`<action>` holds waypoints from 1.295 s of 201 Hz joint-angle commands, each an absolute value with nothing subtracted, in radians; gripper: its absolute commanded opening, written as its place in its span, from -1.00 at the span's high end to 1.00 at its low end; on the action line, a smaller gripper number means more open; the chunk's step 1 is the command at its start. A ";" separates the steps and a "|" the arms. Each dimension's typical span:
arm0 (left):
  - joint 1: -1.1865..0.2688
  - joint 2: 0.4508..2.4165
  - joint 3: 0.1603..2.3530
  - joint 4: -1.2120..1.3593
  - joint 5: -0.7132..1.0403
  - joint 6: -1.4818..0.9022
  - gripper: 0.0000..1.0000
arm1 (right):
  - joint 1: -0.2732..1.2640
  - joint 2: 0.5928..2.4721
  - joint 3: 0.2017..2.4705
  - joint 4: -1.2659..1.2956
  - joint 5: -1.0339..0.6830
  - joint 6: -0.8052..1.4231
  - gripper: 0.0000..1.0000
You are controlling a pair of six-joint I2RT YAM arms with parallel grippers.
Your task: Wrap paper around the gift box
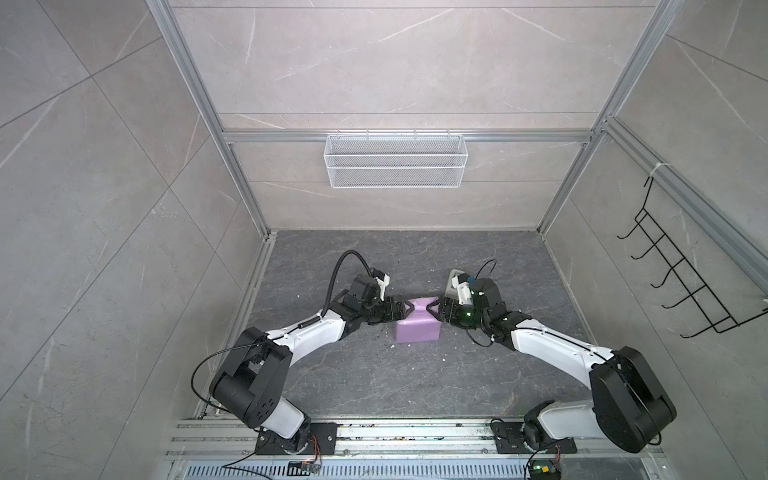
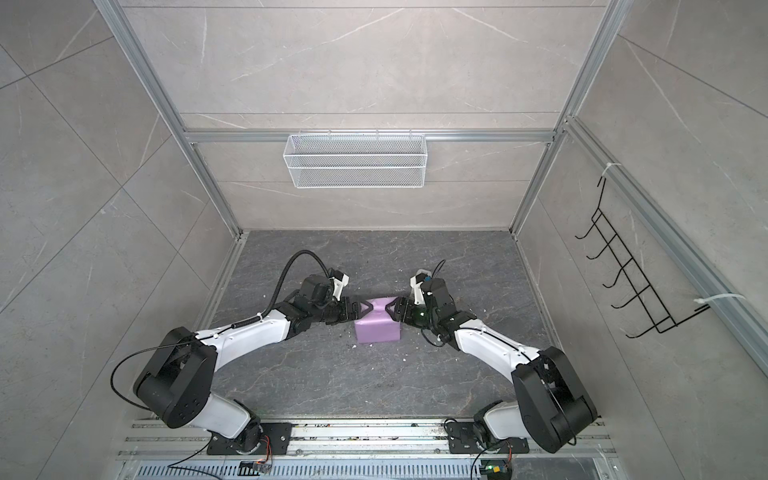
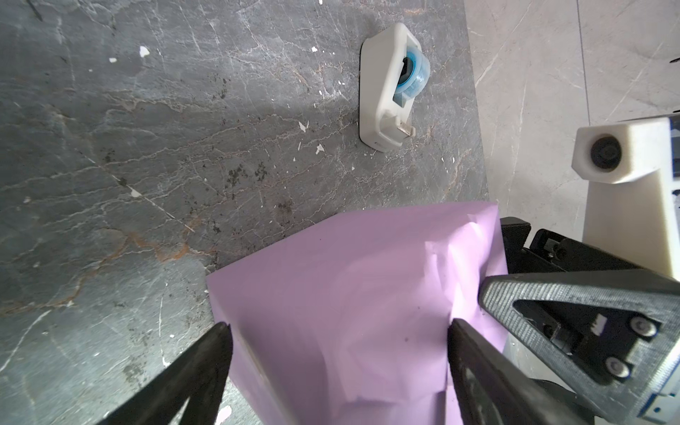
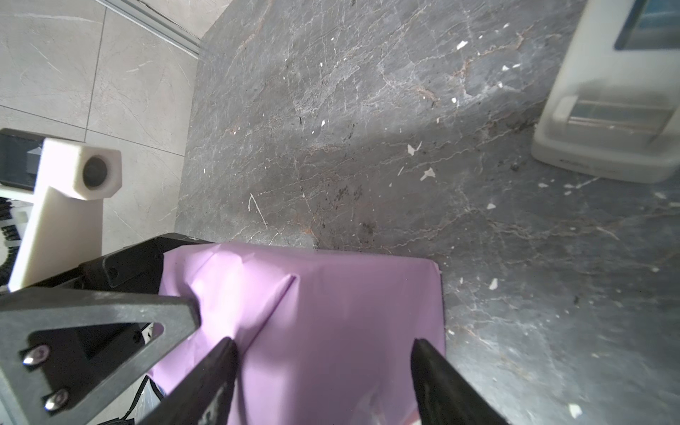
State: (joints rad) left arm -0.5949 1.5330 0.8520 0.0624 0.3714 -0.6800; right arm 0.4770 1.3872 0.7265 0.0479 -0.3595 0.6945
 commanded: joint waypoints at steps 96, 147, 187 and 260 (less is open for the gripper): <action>-0.589 1.530 0.839 0.012 0.376 -0.676 -0.80 | 0.513 1.461 0.828 -0.003 -0.378 0.676 -0.69; -0.588 1.504 0.877 0.023 0.389 -0.676 -0.82 | 0.512 1.444 0.757 -0.017 -0.344 0.664 -0.66; -0.553 1.436 0.859 0.093 0.401 -0.724 -0.87 | 0.512 1.436 0.730 -0.014 -0.341 0.666 -0.65; -0.545 1.503 0.859 0.081 0.460 -0.726 -0.85 | 0.513 1.440 0.738 -0.012 -0.341 0.663 -0.65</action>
